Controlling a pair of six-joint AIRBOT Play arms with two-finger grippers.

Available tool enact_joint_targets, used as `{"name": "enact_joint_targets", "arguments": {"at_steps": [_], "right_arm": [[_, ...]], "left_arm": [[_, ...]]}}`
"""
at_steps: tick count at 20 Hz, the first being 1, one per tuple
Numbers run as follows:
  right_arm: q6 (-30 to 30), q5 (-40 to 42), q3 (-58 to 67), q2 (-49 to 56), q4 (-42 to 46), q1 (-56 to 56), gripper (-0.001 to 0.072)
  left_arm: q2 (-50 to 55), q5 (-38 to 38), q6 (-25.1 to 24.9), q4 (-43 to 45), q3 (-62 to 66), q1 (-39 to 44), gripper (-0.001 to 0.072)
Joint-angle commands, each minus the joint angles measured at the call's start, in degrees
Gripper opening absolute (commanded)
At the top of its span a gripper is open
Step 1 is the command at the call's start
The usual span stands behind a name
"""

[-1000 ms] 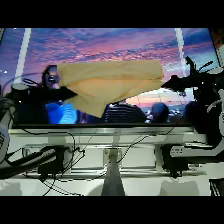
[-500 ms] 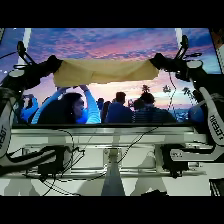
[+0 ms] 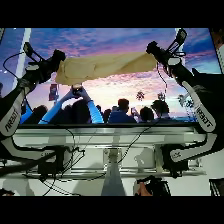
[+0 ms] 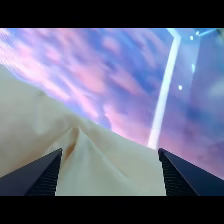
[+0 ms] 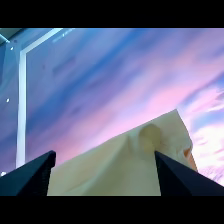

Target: Fold the clothes and pants, and hang the long-sleeved shirts on hangers.

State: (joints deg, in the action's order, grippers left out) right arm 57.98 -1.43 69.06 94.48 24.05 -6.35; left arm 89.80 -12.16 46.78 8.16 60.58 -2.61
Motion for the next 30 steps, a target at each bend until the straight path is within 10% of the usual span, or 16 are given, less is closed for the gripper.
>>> {"name": "enact_joint_targets", "arguments": {"at_steps": [1,7,17,19,21,22,26,30], "right_arm": [[-0.24,-2.49,1.81,1.31,0.83,2.01,0.0686],[-0.22,-24.98,3.8,1.29,5.25,9.53,0.0688],[-0.13,-32.04,4.17,1.29,8.02,6.23,0.0688],[-0.15,-32.0,4.17,1.29,8.09,4.79,0.0686],[-0.15,-31.89,4.17,1.29,8.72,3.04,0.0606],[-0.15,-31.91,4.37,1.29,9.51,2.16,0.0562],[-0.15,-32.22,8.07,1.29,13.9,-1.64,0.0024],[1.79,-32.26,12.13,2.16,14.14,-6.43,0.0013]], "left_arm": [[-1.18,-7.56,-2.4,11.67,0.87,-3.15,0.0704],[-0.26,-32.09,8.81,20.52,0.9,-18.38,0.0693],[14.08,-32.35,6.8,20.35,10.4,-10.6,0.071],[15.96,-32.2,6.78,20.39,13.09,-8.26,0.0572],[16.48,-32.0,6.78,22.53,15.13,-6.08,0.0105],[16.31,-32.26,6.86,24.72,16.31,-5.35,0.0013],[11.37,-40.96,7.69,33.97,21.14,-4.63,0.0012],[0.83,-62.97,10.97,36.39,22.95,-6.03,0.0014]]}}
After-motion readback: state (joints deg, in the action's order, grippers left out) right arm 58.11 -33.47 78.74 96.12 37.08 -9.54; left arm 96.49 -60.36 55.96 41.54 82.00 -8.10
